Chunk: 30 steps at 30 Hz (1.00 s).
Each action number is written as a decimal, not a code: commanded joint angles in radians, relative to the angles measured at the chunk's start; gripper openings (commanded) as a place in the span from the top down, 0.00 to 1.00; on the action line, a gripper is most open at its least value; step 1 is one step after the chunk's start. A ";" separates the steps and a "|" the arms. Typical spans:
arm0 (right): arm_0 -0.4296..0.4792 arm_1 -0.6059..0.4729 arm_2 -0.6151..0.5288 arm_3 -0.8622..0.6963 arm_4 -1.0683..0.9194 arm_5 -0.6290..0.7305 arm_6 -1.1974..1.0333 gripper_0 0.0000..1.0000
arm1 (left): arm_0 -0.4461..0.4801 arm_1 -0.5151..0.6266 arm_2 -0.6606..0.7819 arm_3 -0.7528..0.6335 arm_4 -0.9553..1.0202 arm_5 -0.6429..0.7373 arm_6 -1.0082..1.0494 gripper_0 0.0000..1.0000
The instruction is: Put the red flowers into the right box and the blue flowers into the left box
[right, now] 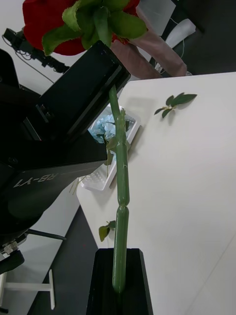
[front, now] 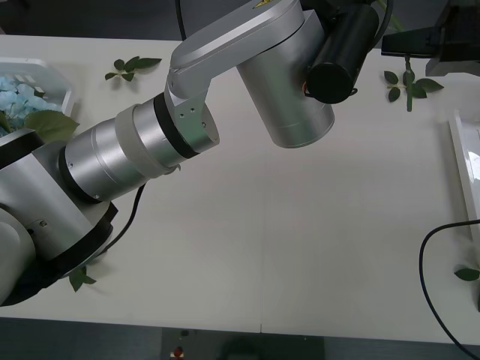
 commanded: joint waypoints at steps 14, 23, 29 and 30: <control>-0.025 0.003 -0.018 -0.025 -0.001 -0.004 -0.044 1.00 | -0.040 -0.012 0.026 -0.035 -0.008 0.001 -0.010 0.00; -0.025 0.002 -0.023 -0.025 -0.001 -0.004 -0.052 1.00 | -0.040 -0.012 0.026 -0.035 -0.008 0.001 -0.010 0.00; -0.025 -0.026 -0.029 -0.025 0.032 -0.004 -0.058 1.00 | -0.040 -0.012 0.026 -0.035 -0.008 0.001 -0.010 0.00; -0.025 -0.032 -0.029 -0.025 0.039 -0.004 -0.058 1.00 | -0.040 -0.012 0.026 -0.035 -0.008 0.001 -0.010 0.00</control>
